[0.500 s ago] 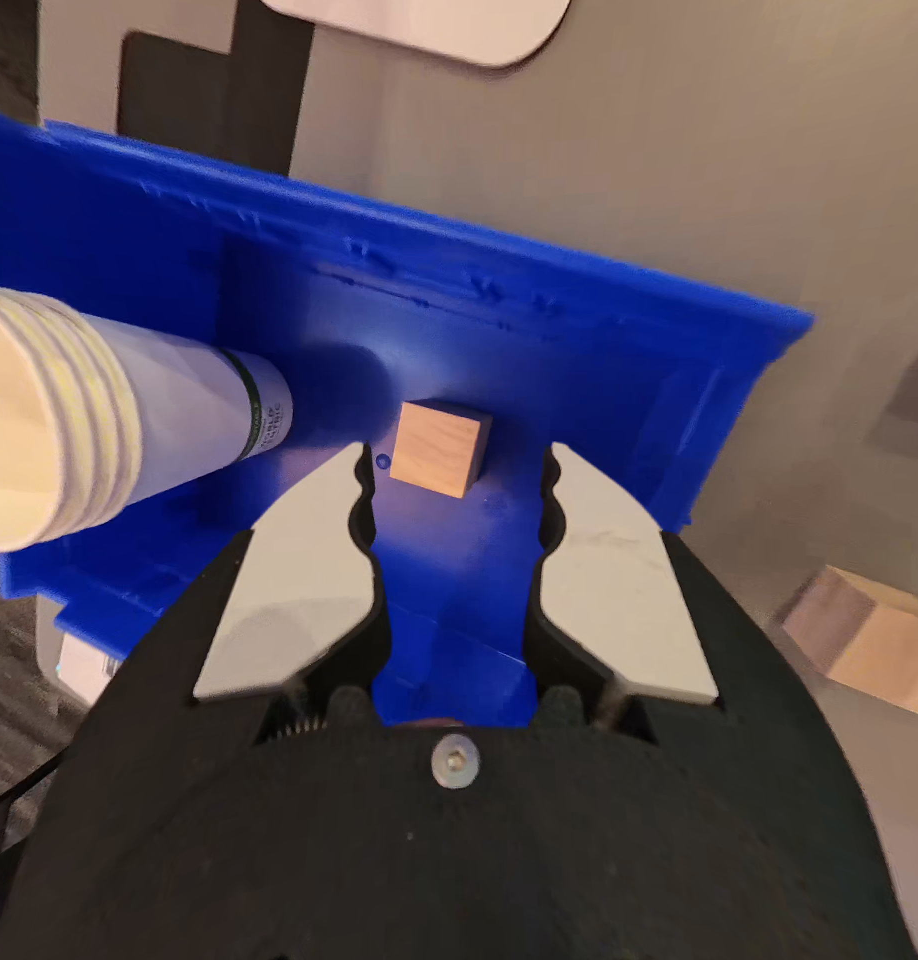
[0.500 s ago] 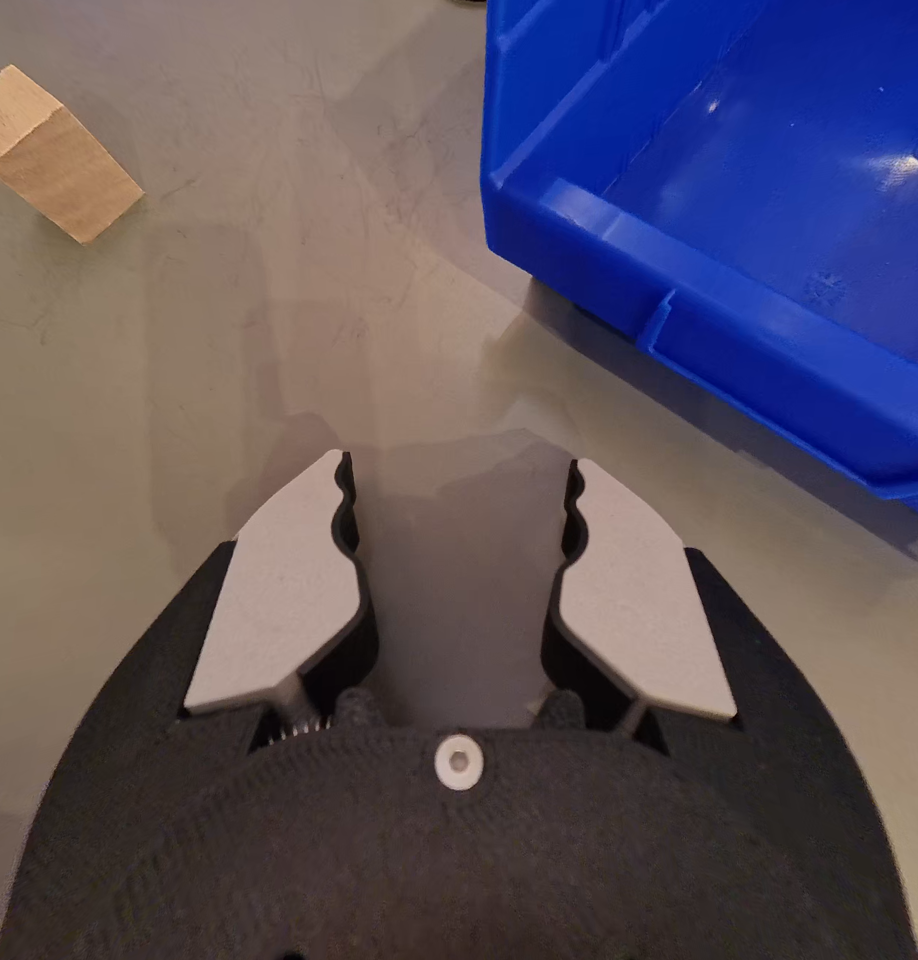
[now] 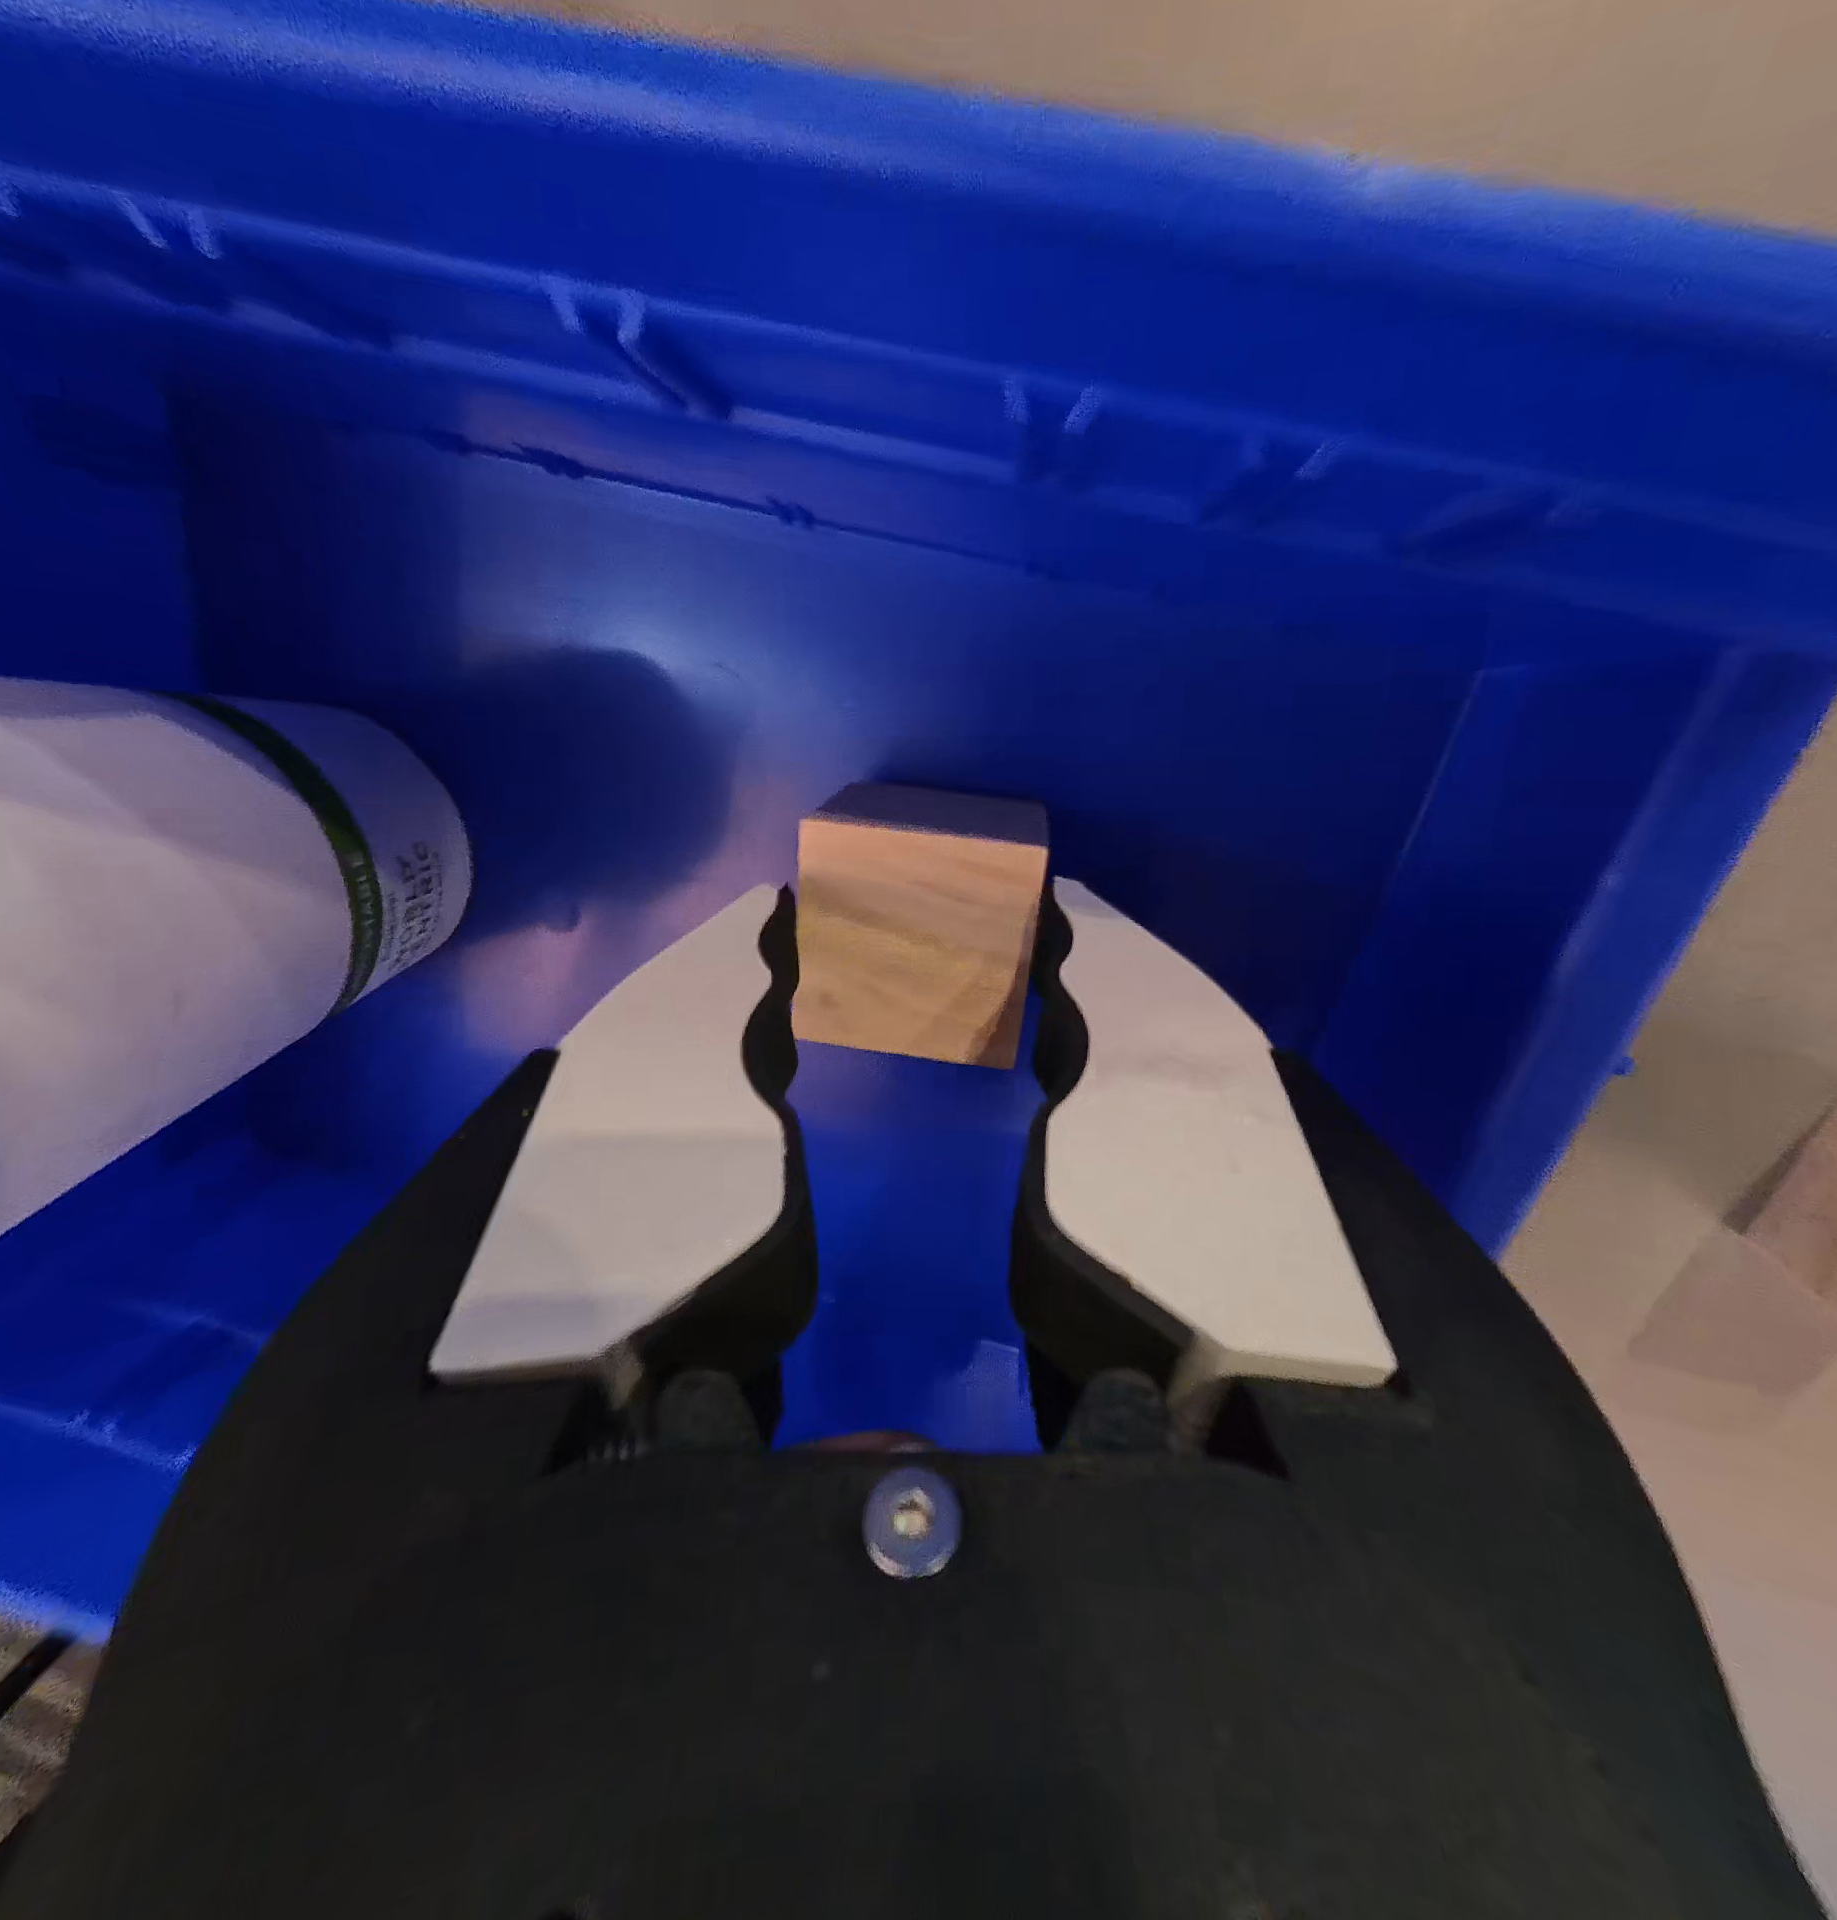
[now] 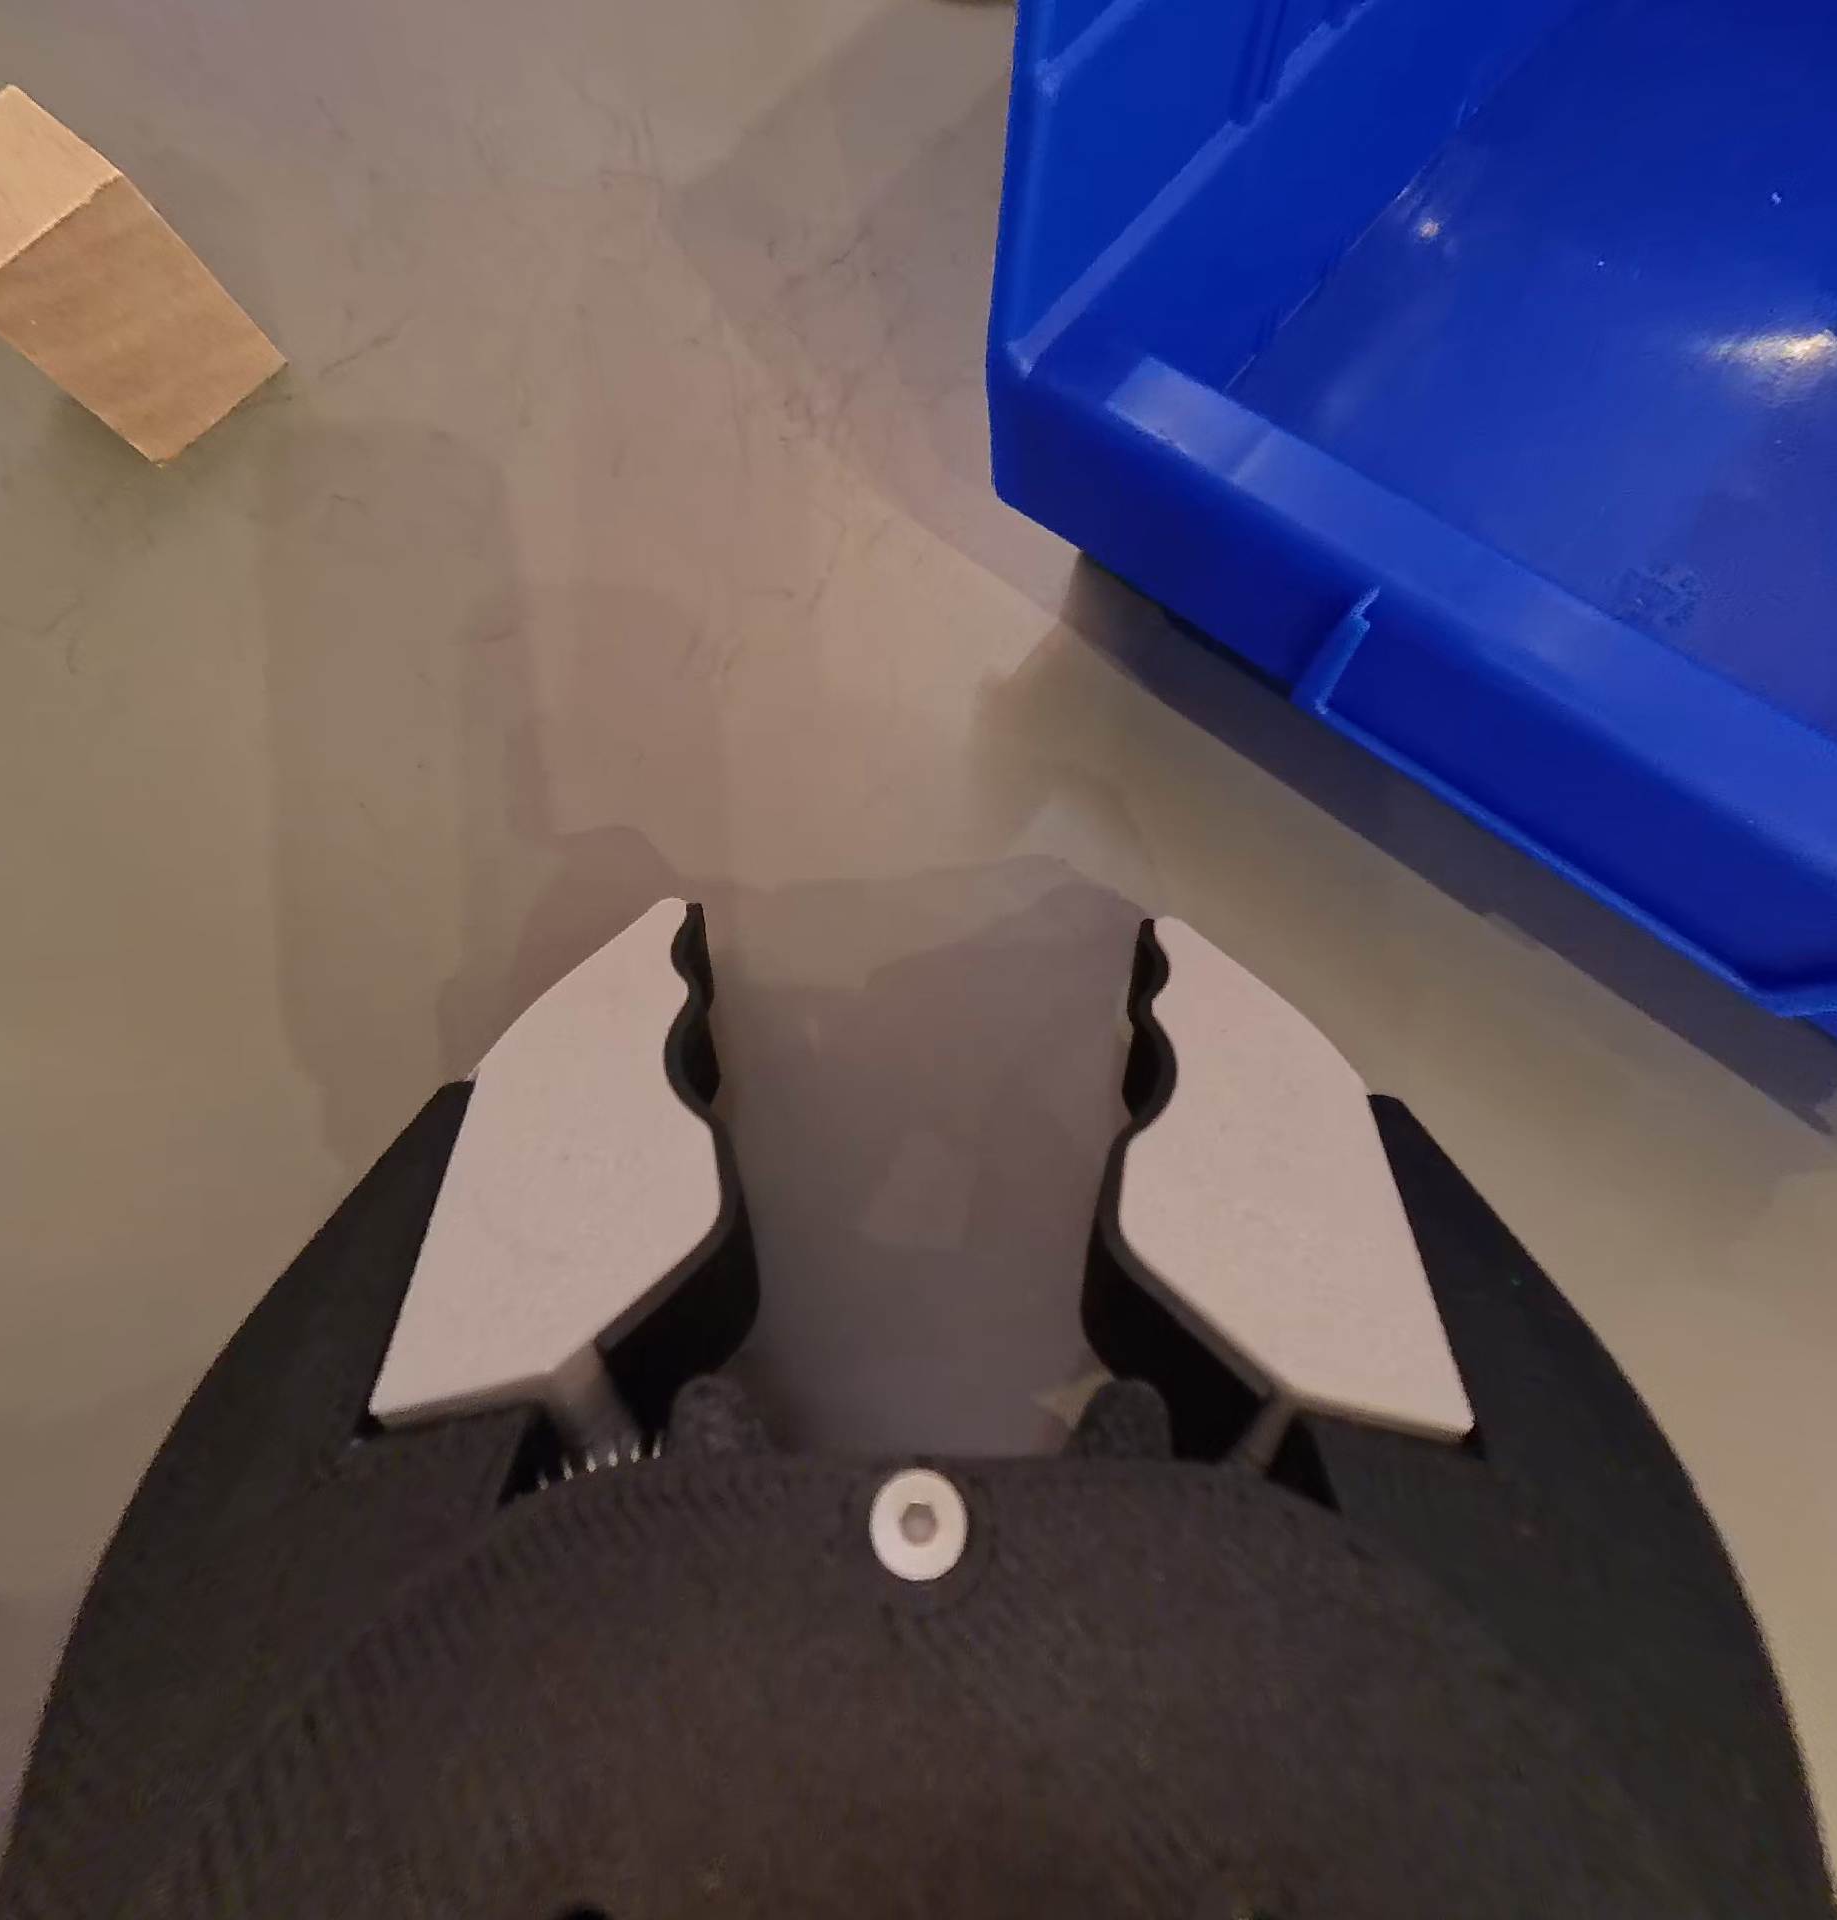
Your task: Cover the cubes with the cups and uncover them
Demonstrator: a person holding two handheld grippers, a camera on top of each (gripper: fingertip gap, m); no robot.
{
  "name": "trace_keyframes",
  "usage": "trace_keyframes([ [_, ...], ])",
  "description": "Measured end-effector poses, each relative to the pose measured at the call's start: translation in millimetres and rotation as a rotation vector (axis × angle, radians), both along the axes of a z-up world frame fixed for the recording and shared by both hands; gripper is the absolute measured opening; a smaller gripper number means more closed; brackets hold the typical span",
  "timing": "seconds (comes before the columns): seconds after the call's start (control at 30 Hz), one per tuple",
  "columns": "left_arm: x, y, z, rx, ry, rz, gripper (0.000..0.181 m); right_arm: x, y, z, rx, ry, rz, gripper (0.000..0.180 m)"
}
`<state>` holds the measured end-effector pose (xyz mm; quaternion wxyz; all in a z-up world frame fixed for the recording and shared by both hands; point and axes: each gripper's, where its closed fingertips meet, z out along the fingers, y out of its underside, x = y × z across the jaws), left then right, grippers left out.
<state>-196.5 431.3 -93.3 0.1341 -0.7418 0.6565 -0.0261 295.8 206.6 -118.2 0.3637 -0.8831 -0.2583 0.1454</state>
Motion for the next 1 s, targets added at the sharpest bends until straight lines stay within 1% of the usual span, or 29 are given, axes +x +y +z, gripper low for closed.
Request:
trace_keyframes([
  [0.07, 4.9, -4.6, 20.8, 0.027, -0.025, 0.016, 0.043, -0.3, -0.2, 0.3, 0.001, 0.001, 0.002, 0.078],
  [0.13, 15.8, -14.1, 52.8, 0.068, -0.057, 0.032, 0.043, -0.1, 0.1, 1.4, 0.005, 0.007, 0.001, 0.08],
  [0.23, 45.4, -38.7, 101.9, 0.132, -0.078, 0.031, 0.043, 2.9, 0.5, 7.0, 0.03, 0.031, -0.01, 0.081],
  [0.33, 98.0, -75.2, 133.3, 0.151, -0.105, 0.001, 0.043, 18.4, -1.8, 3.1, 0.02, -0.01, -0.027, 0.084],
  [0.4, 137.6, -101.4, 141.2, 0.154, -0.097, -0.044, 0.043, 33.6, -3.2, 2.7, 0.025, -0.026, -0.044, 0.083],
  [0.43, 161.7, -114.3, 143.1, 0.144, -0.123, -0.057, 0.043, 41.8, -4.1, 2.1, 0.022, -0.031, -0.053, 0.083],
  [0.5, 212.3, -143.7, 140.3, 0.089, -0.181, -0.103, 0.043, 58.0, -5.4, 1.3, 0.02, -0.039, -0.071, 0.084],
  [0.57, 258.7, -168.9, 129.6, 0.038, -0.214, -0.143, 0.043, 72.1, -6.9, -0.5, 0.012, -0.055, -0.083, 0.084],
  [0.67, 319.0, -196.9, 105.0, -0.024, -0.236, -0.183, 0.043, 81.9, -8.4, 0.7, 0.009, -0.026, -0.094, 0.084],
  [0.73, 349.4, -206.9, 86.9, -0.046, -0.227, -0.19, 0.043, 81.9, -8.4, 2.4, 0.013, -0.007, -0.095, 0.083],
  [0.87, 386.0, -220.4, 58.4, -0.115, -0.215, -0.199, 0.043, 78.0, -10.2, -0.4, 0.018, -0.045, -0.066, 0.081],
  [1.0, 397.0, -223.5, 38.0, -0.128, -0.171, -0.209, 0.043, 76.7, -10.4, 0.9, 0.025, -0.035, -0.056, 0.079],
])
